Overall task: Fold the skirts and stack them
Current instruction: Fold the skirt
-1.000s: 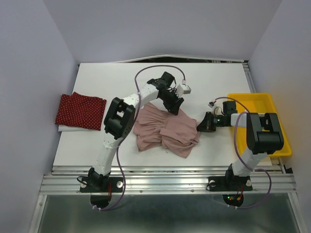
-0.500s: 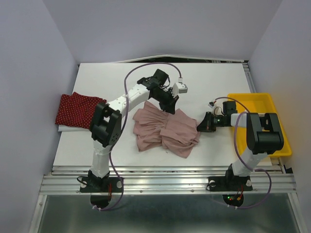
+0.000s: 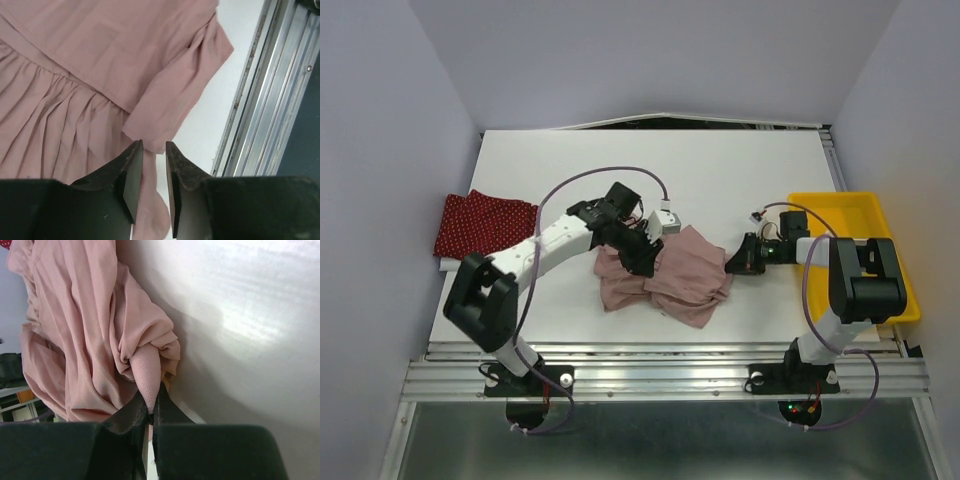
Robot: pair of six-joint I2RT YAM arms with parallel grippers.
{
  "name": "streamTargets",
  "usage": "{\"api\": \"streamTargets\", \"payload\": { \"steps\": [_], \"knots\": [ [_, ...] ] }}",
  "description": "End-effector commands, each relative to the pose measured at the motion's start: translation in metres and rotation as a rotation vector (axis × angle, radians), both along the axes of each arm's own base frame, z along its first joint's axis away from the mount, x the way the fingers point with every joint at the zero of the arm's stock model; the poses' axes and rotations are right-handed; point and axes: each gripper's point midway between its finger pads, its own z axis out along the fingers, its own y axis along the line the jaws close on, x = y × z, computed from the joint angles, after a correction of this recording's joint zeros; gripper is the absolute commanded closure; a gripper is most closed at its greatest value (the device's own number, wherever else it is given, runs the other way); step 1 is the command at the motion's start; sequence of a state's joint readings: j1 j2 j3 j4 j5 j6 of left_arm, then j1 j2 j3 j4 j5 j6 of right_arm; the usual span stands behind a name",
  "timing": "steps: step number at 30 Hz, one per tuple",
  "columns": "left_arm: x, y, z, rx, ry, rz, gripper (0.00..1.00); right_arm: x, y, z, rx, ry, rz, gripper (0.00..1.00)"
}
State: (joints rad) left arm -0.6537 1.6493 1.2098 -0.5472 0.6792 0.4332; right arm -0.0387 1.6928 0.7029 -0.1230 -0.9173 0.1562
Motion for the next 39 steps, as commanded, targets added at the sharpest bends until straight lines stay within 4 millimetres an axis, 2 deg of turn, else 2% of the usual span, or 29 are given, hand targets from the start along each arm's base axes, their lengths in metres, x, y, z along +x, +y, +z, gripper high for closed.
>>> {"api": "streamTargets", "payload": {
  "steps": [1, 4, 5, 8, 9, 12, 13, 15, 16, 18, 21, 22, 23, 24, 25, 26, 28, 30, 31, 35, 36, 37, 39],
  "knots": [
    [0.004, -0.015, 0.07, -0.133, -0.289, 0.065, 0.64, -0.017, 0.006, 0.015, 0.044, -0.016, 0.02, 0.99],
    [0.006, -0.011, 0.045, -0.071, -0.277, 0.135, 0.64, -0.022, 0.008, 0.025, 0.055, -0.046, 0.027, 0.99],
    [0.01, -0.012, 0.038, -0.066, -0.27, 0.164, 0.66, -0.021, 0.007, 0.034, 0.049, -0.074, 0.025, 0.99],
    [0.018, -0.026, 0.014, -0.063, -0.212, 0.154, 0.69, -0.024, 0.008, 0.052, 0.053, -0.098, 0.035, 0.99],
    [0.022, -0.029, -0.009, -0.03, -0.16, 0.155, 0.7, -0.024, 0.008, 0.056, 0.054, -0.1, 0.036, 0.99],
    [0.038, -0.038, -0.032, -0.012, -0.102, 0.182, 0.74, -0.025, 0.009, 0.073, 0.058, -0.119, 0.043, 0.99],
    [0.041, -0.037, -0.055, 0.026, -0.061, 0.189, 0.75, -0.026, 0.009, 0.077, 0.062, -0.118, 0.042, 0.99],
    [0.058, -0.043, -0.059, 0.01, -0.055, 0.206, 0.78, -0.028, 0.01, 0.086, 0.072, -0.111, 0.04, 0.99],
    [0.06, -0.044, -0.07, 0.026, -0.039, 0.207, 0.78, -0.03, 0.011, 0.089, 0.081, -0.096, 0.038, 0.99],
    [0.064, -0.05, -0.072, 0.013, -0.036, 0.186, 0.77, -0.032, 0.013, 0.098, 0.106, -0.093, 0.043, 0.99],
    [0.055, -0.055, -0.059, -0.037, -0.02, 0.132, 0.71, -0.03, 0.015, 0.11, 0.128, -0.098, 0.037, 0.99],
    [0.056, -0.056, -0.04, -0.08, -0.06, 0.125, 0.7, -0.029, 0.015, 0.113, 0.128, -0.104, 0.036, 0.99],
    [0.053, -0.055, -0.031, -0.099, -0.072, 0.119, 0.69, -0.028, 0.015, 0.113, 0.125, -0.106, 0.033, 0.99],
    [0.045, -0.05, -0.028, -0.111, -0.064, 0.112, 0.69, -0.027, 0.014, 0.112, 0.115, -0.108, 0.026, 0.99],
    [0.044, -0.048, -0.005, -0.151, -0.104, 0.113, 0.69, -0.026, 0.013, 0.11, 0.105, -0.102, 0.019, 0.99],
    [0.04, -0.041, -0.003, -0.15, -0.109, 0.131, 0.68, -0.023, 0.01, 0.104, 0.081, -0.072, -0.014, 0.99],
    [0.045, -0.03, 0.018, -0.159, -0.167, 0.169, 0.68, -0.024, 0.009, 0.097, 0.076, -0.028, -0.035, 0.99],
    [0.049, -0.017, 0.022, -0.109, -0.227, 0.177, 0.67, -0.029, 0.011, 0.092, 0.095, 0.03, -0.047, 0.99],
    [0.051, -0.012, 0.031, -0.105, -0.27, 0.184, 0.66, -0.031, 0.012, 0.091, 0.102, 0.035, -0.055, 0.99],
    [0.059, 0.004, 0.02, -0.012, -0.329, 0.2, 0.64, -0.044, 0.013, 0.065, 0.119, 0.101, -0.1, 0.99],
    [0.062, 0.008, 0.014, 0.016, -0.333, 0.211, 0.64, -0.05, 0.024, 0.067, 0.137, 0.146, -0.077, 0.98],
    [0.063, 0.009, 0.001, 0.047, -0.314, 0.213, 0.64, -0.054, 0.032, 0.061, 0.144, 0.183, -0.062, 0.98],
    [0.073, 0.014, -0.011, 0.099, -0.312, 0.26, 0.64, -0.064, 0.044, 0.051, 0.127, 0.215, -0.03, 0.99]
  ]
}}
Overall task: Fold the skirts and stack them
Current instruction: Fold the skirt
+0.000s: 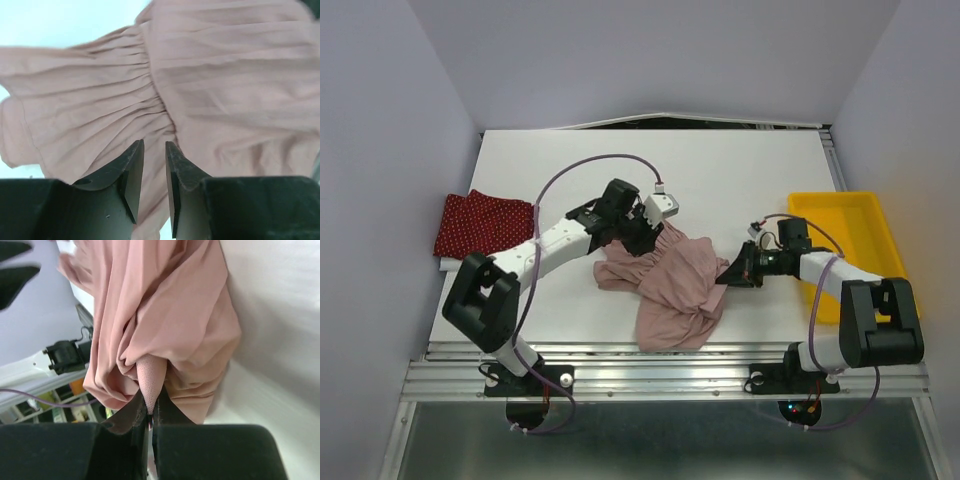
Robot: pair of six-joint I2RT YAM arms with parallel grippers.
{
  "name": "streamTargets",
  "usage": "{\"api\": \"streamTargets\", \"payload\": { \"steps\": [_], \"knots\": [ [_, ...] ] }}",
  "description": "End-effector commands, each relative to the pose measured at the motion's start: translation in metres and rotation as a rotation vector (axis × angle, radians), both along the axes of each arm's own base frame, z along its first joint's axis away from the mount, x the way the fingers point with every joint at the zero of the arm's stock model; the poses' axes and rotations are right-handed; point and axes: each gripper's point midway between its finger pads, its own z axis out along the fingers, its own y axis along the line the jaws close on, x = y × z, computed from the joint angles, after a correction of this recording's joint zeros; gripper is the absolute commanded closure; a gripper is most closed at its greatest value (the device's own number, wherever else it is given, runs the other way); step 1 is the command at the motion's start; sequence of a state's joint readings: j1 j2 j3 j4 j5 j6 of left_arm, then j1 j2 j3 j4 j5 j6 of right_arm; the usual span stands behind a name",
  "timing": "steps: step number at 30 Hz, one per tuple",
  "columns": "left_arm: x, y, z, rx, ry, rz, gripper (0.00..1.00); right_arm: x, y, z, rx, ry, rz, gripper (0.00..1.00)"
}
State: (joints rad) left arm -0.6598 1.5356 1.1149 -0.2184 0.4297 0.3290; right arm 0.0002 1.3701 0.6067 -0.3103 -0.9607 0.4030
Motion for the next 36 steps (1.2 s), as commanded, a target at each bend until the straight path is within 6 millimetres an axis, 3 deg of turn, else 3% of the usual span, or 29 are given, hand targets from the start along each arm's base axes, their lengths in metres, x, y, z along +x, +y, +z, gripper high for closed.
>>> {"api": "streamTargets", "payload": {
  "steps": [1, 4, 6, 7, 9, 10, 11, 14, 15, 16, 17, 19, 20, 22, 23, 24, 26, 27, 28, 30, 31, 32, 33, 34, 35, 36],
  "knots": [
    [0.014, 0.022, -0.053, 0.179, 0.058, 0.09, 0.65, -0.01, 0.023, -0.008, 0.018, 0.061, 0.033, 0.99],
    [0.031, 0.028, -0.076, 0.211, 0.077, 0.144, 0.65, -0.022, 0.029, -0.012, 0.029, 0.132, 0.031, 0.98],
    [0.046, 0.028, -0.084, 0.225, 0.065, 0.149, 0.66, -0.026, 0.038, -0.006, 0.046, 0.149, 0.035, 0.92],
    [0.061, 0.029, -0.093, 0.24, 0.074, 0.16, 0.67, -0.032, 0.046, -0.005, 0.052, 0.148, 0.06, 0.76],
    [0.09, 0.023, -0.085, 0.199, 0.065, 0.164, 0.67, -0.04, 0.055, -0.001, 0.067, 0.158, 0.092, 0.65],
    [0.096, 0.021, -0.1, 0.213, 0.095, 0.149, 0.67, -0.042, 0.059, 0.001, 0.066, 0.149, 0.111, 0.59],
    [0.101, 0.02, -0.102, 0.222, 0.09, 0.117, 0.68, -0.045, 0.063, 0.005, 0.058, 0.125, 0.141, 0.39],
    [0.121, 0.001, -0.094, 0.194, 0.034, 0.001, 0.68, -0.037, 0.06, 0.011, 0.012, 0.055, 0.19, 0.16],
    [0.131, -0.007, -0.081, 0.173, -0.003, -0.023, 0.67, -0.032, 0.059, 0.015, -0.011, 0.017, 0.216, 0.16],
    [0.131, -0.009, -0.084, 0.176, 0.005, -0.044, 0.67, -0.037, 0.056, 0.017, -0.043, 0.043, 0.245, 0.16],
    [0.133, -0.013, -0.081, 0.169, -0.003, -0.061, 0.67, -0.016, 0.057, 0.039, -0.068, -0.113, 0.307, 0.16],
    [0.139, -0.023, -0.063, 0.132, -0.027, -0.098, 0.66, -0.004, 0.055, 0.053, -0.117, -0.162, 0.352, 0.18],
    [0.138, -0.024, -0.056, 0.124, -0.031, -0.104, 0.65, -0.006, 0.052, 0.059, -0.136, -0.147, 0.37, 0.23],
    [0.136, -0.027, -0.024, 0.066, -0.076, -0.108, 0.63, 0.017, 0.048, 0.084, -0.153, -0.274, 0.369, 0.26],
    [0.129, -0.024, -0.021, 0.049, -0.069, -0.109, 0.6, 0.027, 0.046, 0.091, -0.181, -0.329, 0.362, 0.26],
    [0.126, -0.022, 0.009, 0.017, -0.122, -0.099, 0.58, 0.033, 0.047, 0.094, -0.186, -0.367, 0.358, 0.26],
    [0.121, -0.016, 0.033, -0.019, -0.159, -0.062, 0.54, 0.051, 0.05, 0.097, -0.194, -0.453, 0.346, 0.28],
    [0.113, -0.007, 0.03, -0.011, -0.149, -0.049, 0.53, 0.058, 0.05, 0.097, -0.202, -0.477, 0.341, 0.28],
    [0.105, 0.0, 0.058, -0.031, -0.206, -0.039, 0.52, 0.067, 0.052, 0.099, -0.206, -0.506, 0.334, 0.29],
    [0.088, 0.018, 0.053, 0.014, -0.229, -0.039, 0.51, 0.094, 0.056, 0.097, -0.222, -0.58, 0.325, 0.31],
    [0.078, 0.026, 0.075, 0.004, -0.285, -0.034, 0.49, 0.112, 0.06, 0.108, -0.223, -0.652, 0.314, 0.35],
    [0.07, 0.031, 0.077, 0.017, -0.307, -0.042, 0.48, 0.124, 0.062, 0.101, -0.225, -0.647, 0.311, 0.35],
    [0.056, 0.04, 0.062, 0.045, -0.285, -0.052, 0.48, 0.135, 0.065, 0.102, -0.223, -0.669, 0.305, 0.36],
    [0.038, 0.041, 0.073, 0.039, -0.319, -0.074, 0.48, 0.148, 0.069, 0.109, -0.215, -0.717, 0.295, 0.36],
    [0.027, 0.042, 0.069, 0.052, -0.33, -0.093, 0.48, 0.162, 0.072, 0.119, -0.209, -0.755, 0.283, 0.36],
    [0.018, 0.044, 0.064, 0.084, -0.361, -0.119, 0.48, 0.173, 0.075, 0.11, -0.211, -0.745, 0.28, 0.36]
  ]
}}
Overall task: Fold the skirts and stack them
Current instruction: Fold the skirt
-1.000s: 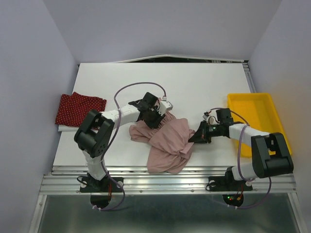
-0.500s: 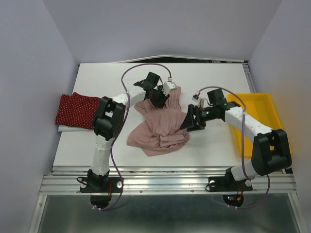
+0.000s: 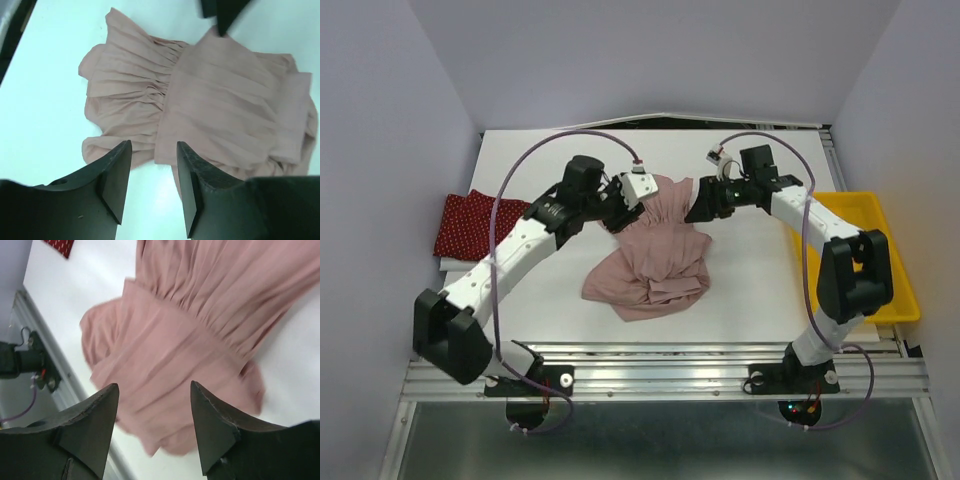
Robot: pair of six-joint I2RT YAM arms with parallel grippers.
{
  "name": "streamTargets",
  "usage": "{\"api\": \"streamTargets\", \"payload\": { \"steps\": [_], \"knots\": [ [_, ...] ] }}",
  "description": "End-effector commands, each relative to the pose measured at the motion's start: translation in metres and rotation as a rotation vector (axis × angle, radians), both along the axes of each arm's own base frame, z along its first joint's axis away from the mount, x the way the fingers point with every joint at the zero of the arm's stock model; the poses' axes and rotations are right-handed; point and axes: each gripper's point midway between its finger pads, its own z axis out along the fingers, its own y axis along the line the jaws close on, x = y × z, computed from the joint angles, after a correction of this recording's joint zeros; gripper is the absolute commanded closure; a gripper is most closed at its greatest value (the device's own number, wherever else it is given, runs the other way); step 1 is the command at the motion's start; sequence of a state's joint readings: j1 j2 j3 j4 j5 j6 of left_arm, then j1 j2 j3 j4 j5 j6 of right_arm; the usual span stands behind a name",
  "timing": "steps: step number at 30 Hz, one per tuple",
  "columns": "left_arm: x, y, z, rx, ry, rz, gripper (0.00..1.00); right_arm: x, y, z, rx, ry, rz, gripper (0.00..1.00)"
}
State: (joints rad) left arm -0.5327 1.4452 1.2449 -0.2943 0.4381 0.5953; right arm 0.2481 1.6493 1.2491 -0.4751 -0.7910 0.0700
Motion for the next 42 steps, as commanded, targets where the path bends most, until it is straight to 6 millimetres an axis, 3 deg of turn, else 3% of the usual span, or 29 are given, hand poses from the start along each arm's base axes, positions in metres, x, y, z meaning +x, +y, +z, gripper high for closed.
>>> {"api": "streamTargets", "payload": {
  "steps": [1, 2, 3, 4, 6, 10, 12, 14, 19, 22, 32, 42],
  "knots": [
    [-0.049, 0.01, -0.027, 0.108, -0.073, -0.084, 0.47, 0.072, 0.013, 0.038, 0.044, -0.275, -0.017, 0.36],
    [-0.069, -0.003, -0.034, 0.131, -0.099, -0.147, 0.47, 0.087, 0.017, 0.048, 0.062, -0.325, -0.028, 0.36],
    [-0.08, 0.005, -0.059, 0.204, -0.114, -0.155, 0.47, 0.096, 0.019, 0.04, 0.064, -0.323, -0.03, 0.36],
    [-0.088, -0.001, -0.054, 0.195, -0.172, -0.176, 0.47, 0.106, 0.022, 0.045, 0.076, -0.362, -0.034, 0.36],
    [-0.107, -0.014, -0.061, 0.233, -0.24, -0.219, 0.47, 0.118, 0.024, 0.043, 0.082, -0.386, -0.04, 0.37],
    [-0.125, -0.04, -0.073, 0.237, -0.315, -0.257, 0.47, 0.136, 0.043, 0.033, 0.085, -0.436, -0.012, 0.38],
    [-0.123, -0.042, -0.08, 0.273, -0.331, -0.241, 0.48, 0.141, 0.051, 0.03, 0.101, -0.459, -0.011, 0.38],
    [-0.123, -0.05, -0.09, 0.297, -0.354, -0.264, 0.48, 0.14, 0.063, 0.011, 0.103, -0.443, 0.007, 0.38],
    [-0.124, -0.048, -0.12, 0.378, -0.371, -0.337, 0.48, 0.135, 0.072, -0.032, 0.076, -0.38, 0.023, 0.39],
    [-0.13, -0.048, -0.128, 0.388, -0.374, -0.394, 0.47, 0.131, 0.076, -0.052, 0.06, -0.351, 0.034, 0.4],
    [-0.152, -0.045, -0.13, 0.377, -0.342, -0.519, 0.47, 0.123, 0.081, -0.088, 0.02, -0.28, 0.052, 0.47],
    [-0.159, -0.04, -0.157, 0.447, -0.274, -0.576, 0.47, 0.122, 0.079, -0.096, 0.004, -0.267, 0.047, 0.47]
  ]
}}
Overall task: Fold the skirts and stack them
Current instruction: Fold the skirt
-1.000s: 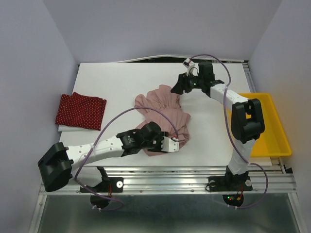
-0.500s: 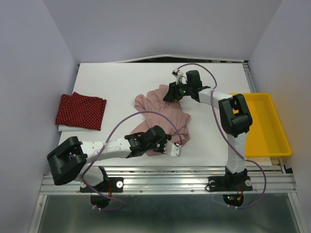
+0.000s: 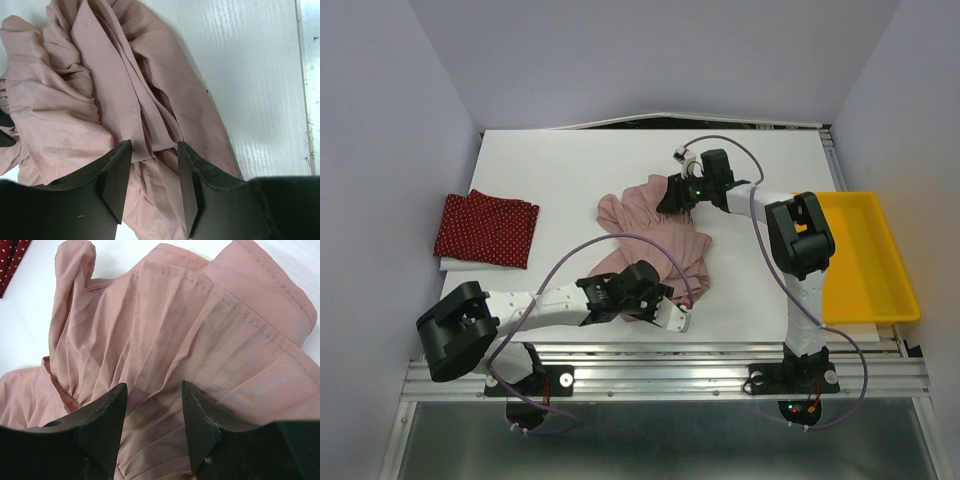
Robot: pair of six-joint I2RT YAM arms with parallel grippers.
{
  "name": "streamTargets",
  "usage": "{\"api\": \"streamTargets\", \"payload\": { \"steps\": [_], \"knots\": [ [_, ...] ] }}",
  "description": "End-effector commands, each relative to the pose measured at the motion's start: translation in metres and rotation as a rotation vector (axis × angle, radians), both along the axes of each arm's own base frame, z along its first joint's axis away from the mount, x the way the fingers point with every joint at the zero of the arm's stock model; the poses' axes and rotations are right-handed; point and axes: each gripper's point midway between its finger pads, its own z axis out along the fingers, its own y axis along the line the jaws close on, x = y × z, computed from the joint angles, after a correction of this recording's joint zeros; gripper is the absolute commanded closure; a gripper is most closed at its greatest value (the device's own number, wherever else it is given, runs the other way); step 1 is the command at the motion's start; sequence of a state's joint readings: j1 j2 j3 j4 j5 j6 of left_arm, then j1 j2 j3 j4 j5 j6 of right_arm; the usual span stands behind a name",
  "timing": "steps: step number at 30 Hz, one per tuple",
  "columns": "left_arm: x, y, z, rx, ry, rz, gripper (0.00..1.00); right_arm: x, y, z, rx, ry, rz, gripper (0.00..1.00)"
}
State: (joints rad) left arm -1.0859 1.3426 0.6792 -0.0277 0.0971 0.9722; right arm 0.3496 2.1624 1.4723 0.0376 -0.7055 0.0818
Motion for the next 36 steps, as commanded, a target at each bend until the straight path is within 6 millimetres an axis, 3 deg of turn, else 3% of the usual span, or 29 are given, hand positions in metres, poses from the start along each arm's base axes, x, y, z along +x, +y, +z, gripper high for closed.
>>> {"api": "streamTargets", "payload": {
  "steps": [1, 7, 14, 17, 23, 25, 31, 32, 36],
  "knots": [
    [-0.005, -0.001, -0.014, 0.044, 0.022, -0.037, 0.47, 0.002, 0.004, -0.002, -0.013, -0.044, 0.01, 0.47],
    [0.001, -0.006, -0.021, 0.056, 0.017, -0.026, 0.47, 0.001, 0.002, -0.006, -0.027, -0.04, 0.016, 0.48],
    [0.018, -0.016, -0.006, -0.013, -0.042, 0.033, 0.51, -0.003, 0.0, -0.011, -0.047, -0.033, 0.027, 0.53],
    [0.023, -0.017, 0.004, -0.044, -0.048, 0.054, 0.61, -0.005, -0.001, -0.013, -0.05, -0.024, 0.027, 0.55],
    [0.028, -0.016, 0.02, -0.078, -0.052, 0.07, 0.93, -0.013, -0.006, -0.025, -0.077, -0.025, 0.05, 0.6],
    [0.026, -0.017, 0.023, -0.087, -0.045, 0.064, 1.0, -0.018, -0.003, -0.028, -0.084, -0.022, 0.064, 0.61],
    [0.003, -0.017, 0.044, -0.124, 0.055, 0.011, 1.0, -0.04, -0.006, -0.038, -0.115, 0.005, 0.123, 0.69],
    [-0.002, -0.013, 0.046, -0.121, 0.075, 0.009, 1.0, -0.05, -0.009, -0.043, -0.122, 0.033, 0.136, 0.69],
    [-0.025, -0.003, 0.044, -0.104, 0.163, -0.026, 1.0, -0.08, -0.011, -0.032, -0.118, 0.046, 0.203, 0.73]
  ]
}}
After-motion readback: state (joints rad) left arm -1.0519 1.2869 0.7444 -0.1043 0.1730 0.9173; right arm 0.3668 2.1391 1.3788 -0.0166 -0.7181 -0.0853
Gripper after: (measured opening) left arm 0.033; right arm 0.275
